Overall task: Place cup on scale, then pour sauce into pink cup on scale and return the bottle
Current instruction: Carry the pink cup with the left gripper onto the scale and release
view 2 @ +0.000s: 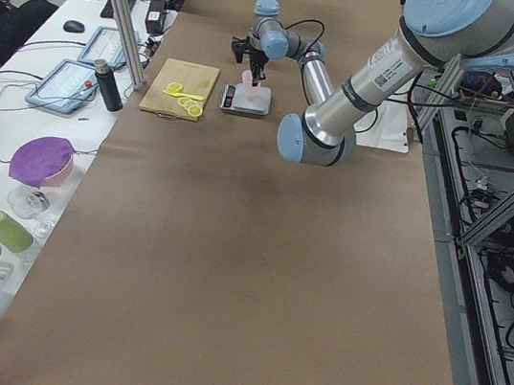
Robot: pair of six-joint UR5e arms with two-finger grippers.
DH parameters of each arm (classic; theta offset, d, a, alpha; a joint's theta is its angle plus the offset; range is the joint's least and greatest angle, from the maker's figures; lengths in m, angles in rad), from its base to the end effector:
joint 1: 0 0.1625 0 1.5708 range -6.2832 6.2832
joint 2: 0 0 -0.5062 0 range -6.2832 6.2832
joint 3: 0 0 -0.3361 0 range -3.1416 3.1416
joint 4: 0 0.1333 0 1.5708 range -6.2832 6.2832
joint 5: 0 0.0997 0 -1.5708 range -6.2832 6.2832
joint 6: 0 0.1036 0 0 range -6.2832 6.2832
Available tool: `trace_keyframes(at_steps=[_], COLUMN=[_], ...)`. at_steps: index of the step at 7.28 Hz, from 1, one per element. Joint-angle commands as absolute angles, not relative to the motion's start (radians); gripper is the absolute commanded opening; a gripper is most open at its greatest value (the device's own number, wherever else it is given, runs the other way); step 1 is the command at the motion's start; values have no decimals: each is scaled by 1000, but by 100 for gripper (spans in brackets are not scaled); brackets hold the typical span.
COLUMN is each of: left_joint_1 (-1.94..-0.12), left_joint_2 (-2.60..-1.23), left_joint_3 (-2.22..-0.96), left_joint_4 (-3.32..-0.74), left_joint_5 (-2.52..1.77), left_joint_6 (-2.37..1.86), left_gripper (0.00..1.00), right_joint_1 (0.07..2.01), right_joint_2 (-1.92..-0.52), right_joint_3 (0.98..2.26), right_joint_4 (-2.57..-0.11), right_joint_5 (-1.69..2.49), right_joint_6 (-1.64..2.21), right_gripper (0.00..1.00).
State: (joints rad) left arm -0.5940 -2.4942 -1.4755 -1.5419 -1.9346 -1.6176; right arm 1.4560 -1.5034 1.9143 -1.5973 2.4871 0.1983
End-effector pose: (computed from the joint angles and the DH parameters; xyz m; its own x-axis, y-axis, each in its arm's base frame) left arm 0.5841 -0.5109 0.2162 0.5626 -0.4327 -0.7044 0.3384 0.8980 -0.2814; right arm -0.0017 -0.4611 0.5544 0.5804 -0.1767 0.7949 -0.0083 0.9748 0.2228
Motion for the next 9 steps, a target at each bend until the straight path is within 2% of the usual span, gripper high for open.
trace_keyframes(at_steps=[1, 2, 3, 4, 7, 9], left_joint_1=[-581, -571, -571, -575, -632, -752], left_joint_2=[-2482, -2480, -2482, -2471, -2435, -2415], left_joint_3=[-1476, -1474, -1482, -1505, -1580, -1601], left_joint_4=[-1543, -1543, -1554, -1581, -1571, -1540], left_joint_5=[-1934, -1934, -1937, -1939, -1948, -2081], left_joint_6=[-1614, -1612, -1609, -1605, -1603, -1534], left_gripper=[0, 0, 14, 97, 98, 98], right_joint_1=[1431, 1428, 1427, 1419, 1410, 1376], right_joint_2=[-1503, -1503, -1502, -1499, -1477, -1473], right_joint_3=[1936, 1940, 1944, 1950, 1979, 2040], right_joint_4=[-1597, -1597, -1597, -1597, -1597, -1595], right_joint_5=[2470, 2468, 2465, 2453, 2448, 2427], right_joint_6=[222, 222, 222, 222, 239, 322], right_gripper=[100, 100, 100, 100, 100, 100])
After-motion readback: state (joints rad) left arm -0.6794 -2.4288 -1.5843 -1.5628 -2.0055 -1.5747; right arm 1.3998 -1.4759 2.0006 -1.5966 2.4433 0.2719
